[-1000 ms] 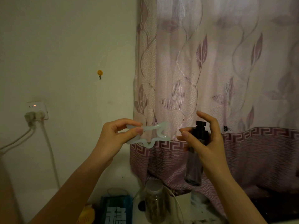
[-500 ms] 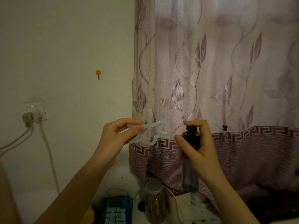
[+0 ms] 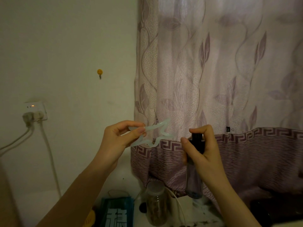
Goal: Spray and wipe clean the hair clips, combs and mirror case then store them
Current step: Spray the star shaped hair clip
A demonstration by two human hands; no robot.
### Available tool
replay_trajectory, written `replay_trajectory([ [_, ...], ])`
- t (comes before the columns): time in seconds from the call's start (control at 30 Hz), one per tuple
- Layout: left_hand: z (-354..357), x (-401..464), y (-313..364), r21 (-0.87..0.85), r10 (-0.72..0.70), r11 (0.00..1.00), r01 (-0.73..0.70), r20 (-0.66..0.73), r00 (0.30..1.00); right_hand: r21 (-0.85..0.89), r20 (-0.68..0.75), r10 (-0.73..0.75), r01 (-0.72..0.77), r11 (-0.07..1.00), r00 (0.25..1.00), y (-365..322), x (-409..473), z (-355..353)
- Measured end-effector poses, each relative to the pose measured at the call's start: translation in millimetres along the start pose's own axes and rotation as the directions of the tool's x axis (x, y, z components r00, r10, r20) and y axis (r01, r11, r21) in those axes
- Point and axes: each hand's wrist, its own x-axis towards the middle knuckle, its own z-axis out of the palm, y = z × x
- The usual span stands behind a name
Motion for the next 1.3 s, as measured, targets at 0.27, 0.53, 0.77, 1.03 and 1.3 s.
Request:
replay_trajectory([
  [0.27, 2.0, -4.7, -4.6, -0.057, 0.001, 0.998, -0.006, -0.083, 0.997, 0.054, 0.019, 0.042, -0.043, 0.998, 0.999, -3.6, -9.4, 7.4],
  [0.53, 5.7, -13.2, -10.9, -0.128, -0.024, 0.992, 0.005, -0.147, 0.989, 0.063, 0.028, 0.047, -0.049, 0.997, 0.998, 3.5, -19.2, 18.6],
  [0.77, 6.4, -17.6, -12.3, -0.128, -0.033, 0.992, 0.013, -0.154, 0.988, 0.021, -0.027, 0.054, -0.053, 0.998, 0.998, 1.8, -23.3, 22.3],
  [1.03, 8.9, -24.5, -15.0, -0.160, -0.070, 0.986, 0.043, -0.165, 0.984, 0.140, -0.071, 0.118, -0.107, 0.984, 0.990, -0.2, -26.3, 20.5],
  [1.3, 20.3, -37.9, -21.7, -0.152, -0.083, 0.987, 0.053, -0.203, 0.976, 0.246, -0.063, 0.231, -0.209, 0.946, 0.971, 4.7, -33.5, 27.1],
])
